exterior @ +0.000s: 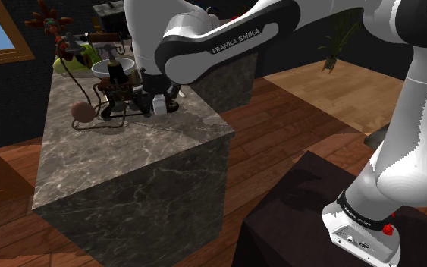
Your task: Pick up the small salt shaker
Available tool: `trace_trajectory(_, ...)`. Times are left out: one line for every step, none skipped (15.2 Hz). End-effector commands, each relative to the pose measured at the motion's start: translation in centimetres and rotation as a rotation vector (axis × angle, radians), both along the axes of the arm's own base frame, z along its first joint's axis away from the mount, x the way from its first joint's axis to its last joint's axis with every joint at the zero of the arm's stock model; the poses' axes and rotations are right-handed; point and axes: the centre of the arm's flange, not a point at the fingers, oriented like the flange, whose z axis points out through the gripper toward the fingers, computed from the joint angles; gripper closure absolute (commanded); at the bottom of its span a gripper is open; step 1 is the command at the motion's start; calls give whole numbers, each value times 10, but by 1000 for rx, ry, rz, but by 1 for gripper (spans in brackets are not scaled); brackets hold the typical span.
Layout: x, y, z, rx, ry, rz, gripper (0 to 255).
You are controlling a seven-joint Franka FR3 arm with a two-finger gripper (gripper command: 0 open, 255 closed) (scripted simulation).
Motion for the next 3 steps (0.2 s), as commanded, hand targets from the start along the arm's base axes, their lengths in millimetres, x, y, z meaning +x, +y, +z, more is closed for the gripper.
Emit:
trace_trajectory(1, 0, 11, 0, 0, 0, 255)
trace_trajectory(1, 0, 12, 0, 0, 0, 255)
trace_trajectory(1, 0, 12, 0, 0, 0, 255)
